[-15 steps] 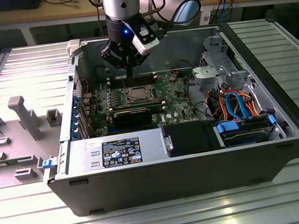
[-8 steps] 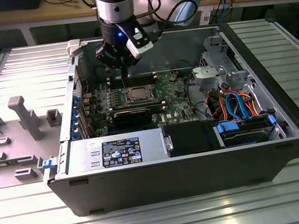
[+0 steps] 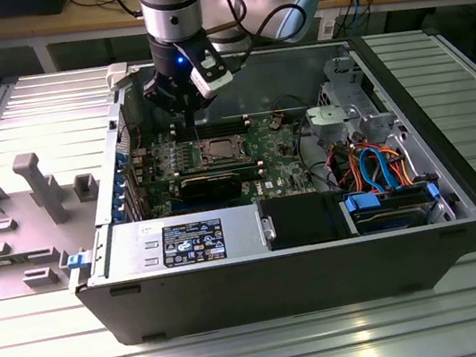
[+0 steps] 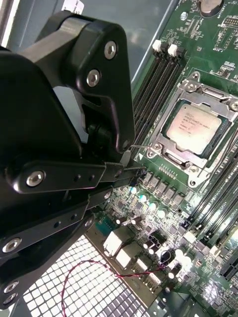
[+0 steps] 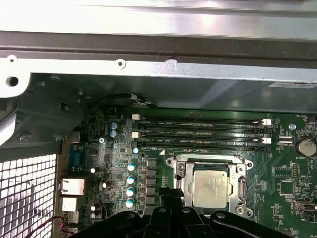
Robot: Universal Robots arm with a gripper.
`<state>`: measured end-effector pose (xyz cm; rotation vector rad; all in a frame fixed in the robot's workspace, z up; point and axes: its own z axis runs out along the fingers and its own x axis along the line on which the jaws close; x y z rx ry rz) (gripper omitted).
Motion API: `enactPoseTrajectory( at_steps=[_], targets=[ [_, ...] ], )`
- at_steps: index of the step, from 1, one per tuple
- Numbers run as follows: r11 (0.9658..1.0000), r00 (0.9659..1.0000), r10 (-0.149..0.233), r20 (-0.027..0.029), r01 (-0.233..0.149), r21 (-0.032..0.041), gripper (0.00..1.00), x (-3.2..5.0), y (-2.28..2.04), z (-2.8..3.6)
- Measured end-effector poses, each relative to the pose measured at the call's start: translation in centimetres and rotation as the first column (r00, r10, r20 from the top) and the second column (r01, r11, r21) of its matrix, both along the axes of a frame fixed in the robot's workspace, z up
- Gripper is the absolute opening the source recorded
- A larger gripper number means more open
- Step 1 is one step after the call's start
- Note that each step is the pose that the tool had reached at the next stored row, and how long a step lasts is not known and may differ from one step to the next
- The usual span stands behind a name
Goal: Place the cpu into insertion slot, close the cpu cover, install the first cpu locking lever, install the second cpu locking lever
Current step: 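Install the first cpu locking lever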
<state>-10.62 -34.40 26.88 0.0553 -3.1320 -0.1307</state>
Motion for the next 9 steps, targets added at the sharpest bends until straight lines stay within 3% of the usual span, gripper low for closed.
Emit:
enactPoseTrajectory(
  at_steps=[9],
  targets=[
    [1.0, 1.0, 0.0, 0.0, 0.0, 0.0, 0.11, -0.23, 0.0, -0.02]
  ],
)
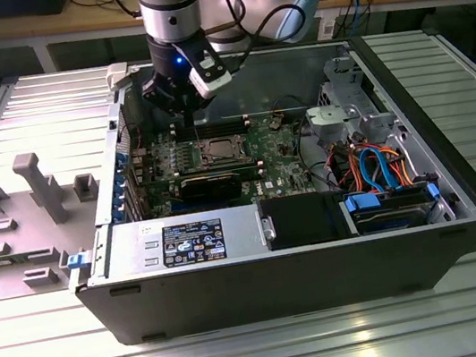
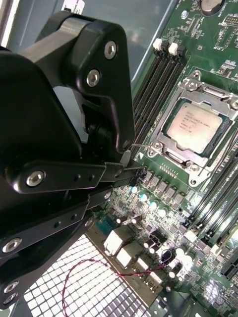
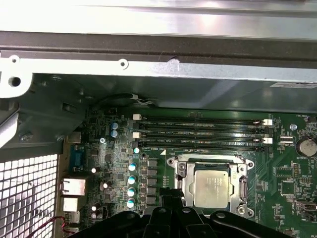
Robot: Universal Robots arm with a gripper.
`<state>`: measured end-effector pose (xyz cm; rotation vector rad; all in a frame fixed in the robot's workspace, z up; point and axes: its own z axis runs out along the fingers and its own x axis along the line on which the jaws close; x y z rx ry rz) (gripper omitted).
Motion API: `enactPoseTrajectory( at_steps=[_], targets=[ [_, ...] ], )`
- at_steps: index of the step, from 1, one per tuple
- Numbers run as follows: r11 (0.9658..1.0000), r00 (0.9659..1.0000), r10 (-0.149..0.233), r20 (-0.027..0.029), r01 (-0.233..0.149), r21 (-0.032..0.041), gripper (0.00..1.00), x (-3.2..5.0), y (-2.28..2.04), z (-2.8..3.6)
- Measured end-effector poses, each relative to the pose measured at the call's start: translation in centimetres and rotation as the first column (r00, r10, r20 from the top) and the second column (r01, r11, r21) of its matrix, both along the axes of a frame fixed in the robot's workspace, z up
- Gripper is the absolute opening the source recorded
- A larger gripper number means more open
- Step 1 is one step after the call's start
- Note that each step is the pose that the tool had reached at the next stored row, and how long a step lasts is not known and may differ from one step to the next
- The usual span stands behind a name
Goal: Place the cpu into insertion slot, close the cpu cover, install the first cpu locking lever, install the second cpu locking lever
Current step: 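Install the first cpu locking lever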
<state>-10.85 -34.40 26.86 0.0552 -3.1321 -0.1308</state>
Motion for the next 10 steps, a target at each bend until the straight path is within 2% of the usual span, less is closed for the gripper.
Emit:
enactPoseTrajectory(
  at_steps=[2, 4, 5, 7, 8, 9, 10],
  targets=[
    [1.0, 1.0, 0.0, 0.0001, 0.0, 0.0025, 0.11, -0.4, 0.0, -0.11],
    [1.0, 1.0, 0.0, 0.0, 0.0, 0.0027, 0.11, -0.53, 0.01, -0.33],
    [1.0, 1.0, 0.0, -0.0001, 0.0, 0.0054, 0.11, -0.54, 0.02, -0.4],
    [0.9999, 1.0, 0.0, 0.0, 0.0, 0.0164, 0.11, -0.54, 0.05, -0.44],
    [0.9996, 1.0, 0.0, -0.0001, 0.0, 0.0269, 0.11, -0.54, 0.05, -0.47],
    [0.9995, 1.0, 0.0, 0.0002, 0.0, 0.0308, 0.11, -0.54, 0.06, -0.55],
    [0.9995, 1.0, 0.0, 0.0, 0.0, 0.0306, 0.11, -0.54, 0.17, -0.6]
  ],
)
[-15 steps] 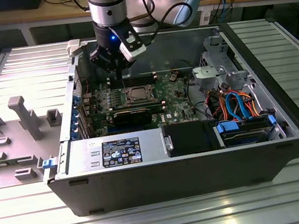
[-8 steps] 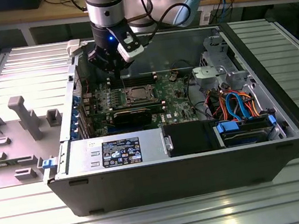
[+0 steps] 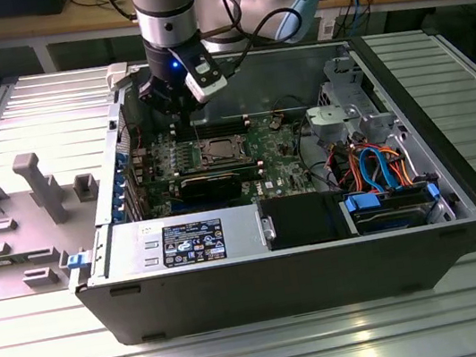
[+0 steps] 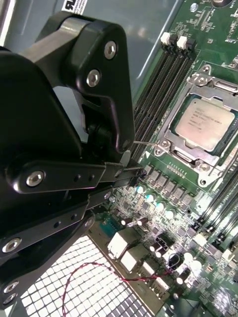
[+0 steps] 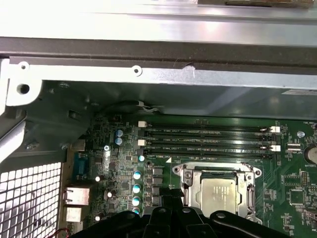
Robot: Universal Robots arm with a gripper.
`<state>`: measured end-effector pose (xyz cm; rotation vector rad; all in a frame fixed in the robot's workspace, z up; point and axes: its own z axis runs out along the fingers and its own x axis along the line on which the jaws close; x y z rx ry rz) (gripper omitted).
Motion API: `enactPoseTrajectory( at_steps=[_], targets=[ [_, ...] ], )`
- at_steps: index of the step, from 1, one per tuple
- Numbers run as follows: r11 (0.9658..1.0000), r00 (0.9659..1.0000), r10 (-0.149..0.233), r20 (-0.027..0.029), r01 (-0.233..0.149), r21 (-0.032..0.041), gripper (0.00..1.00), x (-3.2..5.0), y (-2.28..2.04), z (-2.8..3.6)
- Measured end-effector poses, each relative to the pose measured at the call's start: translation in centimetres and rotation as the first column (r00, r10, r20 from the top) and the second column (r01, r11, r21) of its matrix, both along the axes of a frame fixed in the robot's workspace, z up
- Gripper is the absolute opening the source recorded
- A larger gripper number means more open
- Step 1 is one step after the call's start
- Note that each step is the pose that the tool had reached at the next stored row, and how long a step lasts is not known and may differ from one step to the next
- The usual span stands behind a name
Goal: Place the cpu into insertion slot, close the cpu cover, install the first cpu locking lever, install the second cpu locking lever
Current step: 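Install the first cpu locking lever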
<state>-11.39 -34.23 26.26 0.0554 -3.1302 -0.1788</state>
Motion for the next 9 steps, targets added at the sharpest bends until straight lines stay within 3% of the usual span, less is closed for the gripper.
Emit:
enactPoseTrajectory(
  at_steps=[9],
  targets=[
    [1.0, 1.0, 0.0, 0.0, 0.0, 0.0001, 0.11, 0.0, 0.03, -0.13]
  ],
)
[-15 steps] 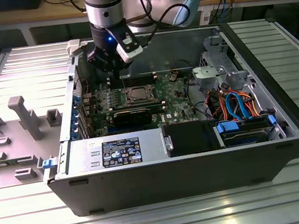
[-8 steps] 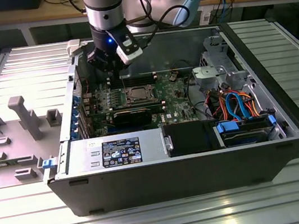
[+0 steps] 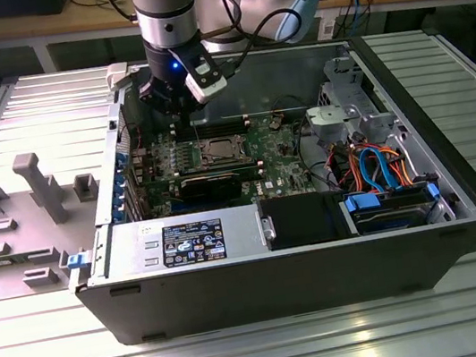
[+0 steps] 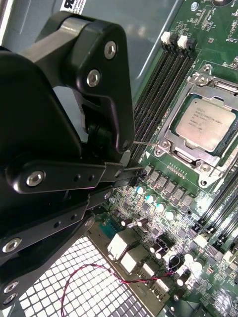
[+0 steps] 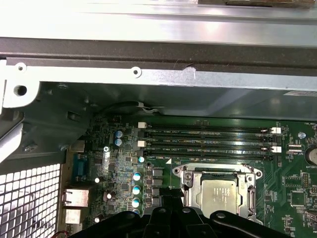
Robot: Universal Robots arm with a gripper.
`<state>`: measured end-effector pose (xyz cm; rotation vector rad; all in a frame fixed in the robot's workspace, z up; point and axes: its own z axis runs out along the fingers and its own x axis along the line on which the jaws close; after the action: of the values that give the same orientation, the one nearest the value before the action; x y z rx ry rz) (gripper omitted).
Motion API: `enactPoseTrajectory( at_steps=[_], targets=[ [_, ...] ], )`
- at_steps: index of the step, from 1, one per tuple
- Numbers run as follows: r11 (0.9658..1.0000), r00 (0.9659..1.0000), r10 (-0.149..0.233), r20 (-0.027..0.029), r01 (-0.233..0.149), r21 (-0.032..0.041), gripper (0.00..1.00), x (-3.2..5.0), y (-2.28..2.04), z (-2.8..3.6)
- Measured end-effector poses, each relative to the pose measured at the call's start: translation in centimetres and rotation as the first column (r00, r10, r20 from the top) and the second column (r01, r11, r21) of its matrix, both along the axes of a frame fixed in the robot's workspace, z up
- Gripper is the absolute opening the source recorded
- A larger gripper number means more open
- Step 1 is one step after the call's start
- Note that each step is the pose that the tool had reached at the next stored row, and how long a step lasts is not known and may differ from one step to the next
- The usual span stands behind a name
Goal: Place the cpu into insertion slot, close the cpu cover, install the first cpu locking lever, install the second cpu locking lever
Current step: 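Install the first cpu locking lever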
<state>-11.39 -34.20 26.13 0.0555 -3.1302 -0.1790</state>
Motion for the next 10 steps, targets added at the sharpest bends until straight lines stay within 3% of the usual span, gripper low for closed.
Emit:
enactPoseTrajectory(
  at_steps=[7, 9, 10],
  targets=[
    [1.0, 1.0, 0.0, 0.0001, 0.0, 0.0005, 0.11, 0.0, 0.0, -0.03],
    [1.0, 1.0, 0.0, 0.0001, 0.0, 0.0062, 0.11, -0.01, 0.0, -0.1],
    [0.9999, 1.0, 0.0, 0.0, 0.0, 0.0131, 0.11, -0.01, 0.0, -0.13]
  ],
)
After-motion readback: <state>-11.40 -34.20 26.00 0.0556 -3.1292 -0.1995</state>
